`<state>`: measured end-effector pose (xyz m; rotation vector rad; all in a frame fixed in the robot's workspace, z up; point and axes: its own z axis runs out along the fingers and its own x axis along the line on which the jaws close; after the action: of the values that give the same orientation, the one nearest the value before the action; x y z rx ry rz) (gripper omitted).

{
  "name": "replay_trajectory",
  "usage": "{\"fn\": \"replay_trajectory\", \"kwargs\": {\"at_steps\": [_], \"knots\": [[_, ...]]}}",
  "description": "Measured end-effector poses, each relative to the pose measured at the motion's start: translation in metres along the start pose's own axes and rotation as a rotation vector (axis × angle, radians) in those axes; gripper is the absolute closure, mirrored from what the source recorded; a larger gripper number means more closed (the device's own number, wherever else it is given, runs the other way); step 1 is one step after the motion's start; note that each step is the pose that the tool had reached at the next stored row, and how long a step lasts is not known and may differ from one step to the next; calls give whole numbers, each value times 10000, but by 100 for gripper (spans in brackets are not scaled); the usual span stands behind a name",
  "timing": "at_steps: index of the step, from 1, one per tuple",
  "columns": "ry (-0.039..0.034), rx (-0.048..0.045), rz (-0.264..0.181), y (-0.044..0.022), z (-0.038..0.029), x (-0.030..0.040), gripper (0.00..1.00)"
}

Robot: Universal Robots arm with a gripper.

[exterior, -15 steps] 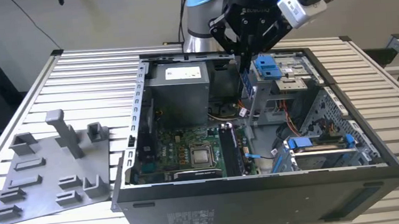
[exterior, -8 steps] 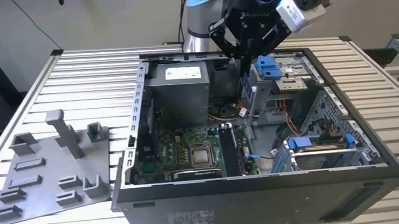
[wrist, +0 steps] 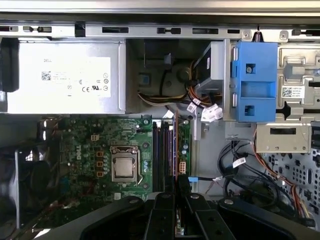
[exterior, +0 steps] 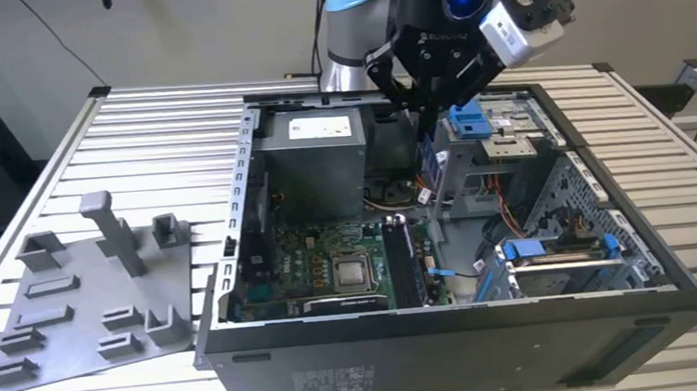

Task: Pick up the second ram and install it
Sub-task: 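Insert the second ram into the second slot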

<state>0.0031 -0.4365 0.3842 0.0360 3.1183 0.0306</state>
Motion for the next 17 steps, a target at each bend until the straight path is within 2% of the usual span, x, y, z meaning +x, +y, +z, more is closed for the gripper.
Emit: {"fn": "replay_trajectory", "kwargs": {"at_steps": [10, 12, 17], "knots": [[-18, 36, 0, -3, 152, 4, 86], [-18, 88, -2, -3, 168, 4, 86], [-20, 104, -1, -17, 194, 9, 86]]}}
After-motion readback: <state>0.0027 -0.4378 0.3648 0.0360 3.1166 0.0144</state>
